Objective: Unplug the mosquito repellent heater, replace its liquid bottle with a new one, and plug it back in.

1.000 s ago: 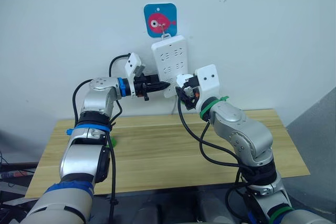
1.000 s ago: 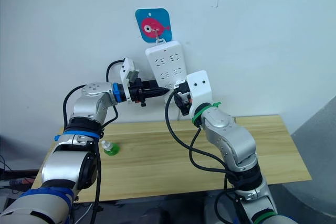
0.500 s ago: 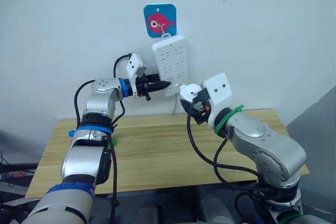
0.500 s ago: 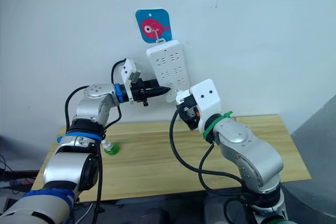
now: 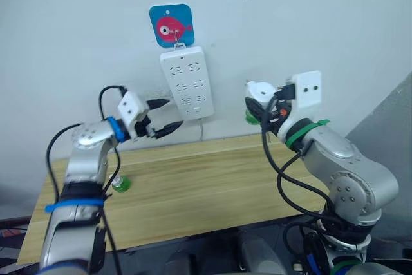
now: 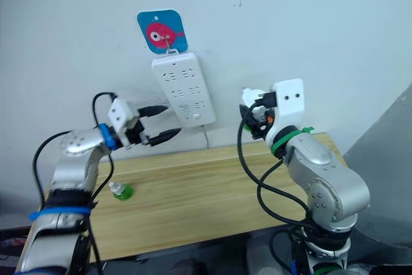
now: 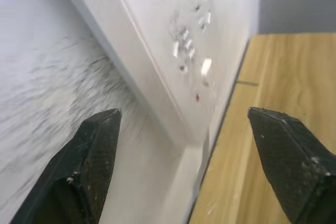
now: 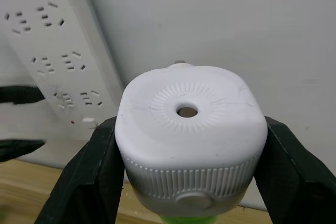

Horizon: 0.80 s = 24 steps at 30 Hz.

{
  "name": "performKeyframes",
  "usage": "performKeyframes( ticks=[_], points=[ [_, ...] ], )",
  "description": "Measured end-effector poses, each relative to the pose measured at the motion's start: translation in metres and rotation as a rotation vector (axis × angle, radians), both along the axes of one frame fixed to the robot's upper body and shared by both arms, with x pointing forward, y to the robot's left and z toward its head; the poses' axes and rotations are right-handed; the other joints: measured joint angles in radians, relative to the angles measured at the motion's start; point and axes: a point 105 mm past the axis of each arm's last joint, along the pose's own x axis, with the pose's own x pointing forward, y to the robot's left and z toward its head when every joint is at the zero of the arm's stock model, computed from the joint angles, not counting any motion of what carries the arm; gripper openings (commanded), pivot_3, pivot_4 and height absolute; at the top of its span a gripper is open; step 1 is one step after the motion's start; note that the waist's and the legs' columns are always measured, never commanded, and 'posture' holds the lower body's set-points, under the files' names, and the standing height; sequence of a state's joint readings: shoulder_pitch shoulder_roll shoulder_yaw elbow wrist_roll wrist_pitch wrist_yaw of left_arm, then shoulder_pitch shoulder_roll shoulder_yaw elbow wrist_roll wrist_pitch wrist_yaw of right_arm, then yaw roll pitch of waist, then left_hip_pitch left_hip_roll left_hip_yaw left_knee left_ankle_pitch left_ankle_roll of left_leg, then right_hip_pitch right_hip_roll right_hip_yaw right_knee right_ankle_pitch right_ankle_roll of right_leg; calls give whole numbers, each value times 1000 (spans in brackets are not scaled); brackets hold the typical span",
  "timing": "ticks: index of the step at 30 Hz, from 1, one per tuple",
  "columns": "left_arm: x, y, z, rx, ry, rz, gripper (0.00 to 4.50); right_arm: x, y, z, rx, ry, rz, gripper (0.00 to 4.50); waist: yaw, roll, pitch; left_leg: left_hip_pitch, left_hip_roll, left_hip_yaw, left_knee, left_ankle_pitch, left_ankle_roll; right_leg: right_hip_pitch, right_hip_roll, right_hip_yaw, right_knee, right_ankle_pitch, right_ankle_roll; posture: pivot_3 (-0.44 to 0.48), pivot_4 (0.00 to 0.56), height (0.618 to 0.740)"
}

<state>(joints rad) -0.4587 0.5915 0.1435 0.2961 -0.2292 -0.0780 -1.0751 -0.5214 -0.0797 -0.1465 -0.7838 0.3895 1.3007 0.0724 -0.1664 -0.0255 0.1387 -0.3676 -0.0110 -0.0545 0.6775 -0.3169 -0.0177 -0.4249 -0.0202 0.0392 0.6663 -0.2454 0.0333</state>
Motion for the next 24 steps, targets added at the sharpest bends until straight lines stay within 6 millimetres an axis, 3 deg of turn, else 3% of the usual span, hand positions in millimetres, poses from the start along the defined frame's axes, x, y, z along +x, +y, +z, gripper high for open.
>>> performKeyframes(
  ticks=[4, 7, 11, 16, 24],
  points=[
    [-33, 0, 8, -8, -105, 15, 3926, -4, 2, 5, 119, -9, 46, 2951, 5, 0, 0, 1, 0, 0, 0, 0, 0, 1, 0, 0, 1, 0, 0, -142, 127, 730],
    [-60, -29, 21, -68, -173, -74, 3926, -7, 6, 11, 250, -22, 86, 2951, 21, 1, 0, 1, 0, 0, 1, 0, 0, 2, 0, 0, 1, 0, 0, -143, 127, 730],
    [-78, -76, 32, -176, -158, -211, 3926, -12, 12, 18, 381, -28, 140, 2951, 35, 4, 1, 3, -1, 0, 2, 0, 0, 5, 0, 1, 0, 1, 2, -155, 125, 730],
    [-67, -114, 50, -345, -141, -219, 3926, -15, 4, 26, 477, -41, 127, 2951, 26, 4, 1, 3, -2, 2, 3, 0, 0, 5, 1, 2, 1, 2, 2, -179, 121, 730],
    [-36, -133, 56, -428, -123, -146, 3926, -22, 18, 39, 594, -42, 196, 2951, 0, 5, 1, 4, -1, 3, 3, 0, 0, 4, 3, 4, 6, 2, 2, -199, 118, 730]
  ],
)
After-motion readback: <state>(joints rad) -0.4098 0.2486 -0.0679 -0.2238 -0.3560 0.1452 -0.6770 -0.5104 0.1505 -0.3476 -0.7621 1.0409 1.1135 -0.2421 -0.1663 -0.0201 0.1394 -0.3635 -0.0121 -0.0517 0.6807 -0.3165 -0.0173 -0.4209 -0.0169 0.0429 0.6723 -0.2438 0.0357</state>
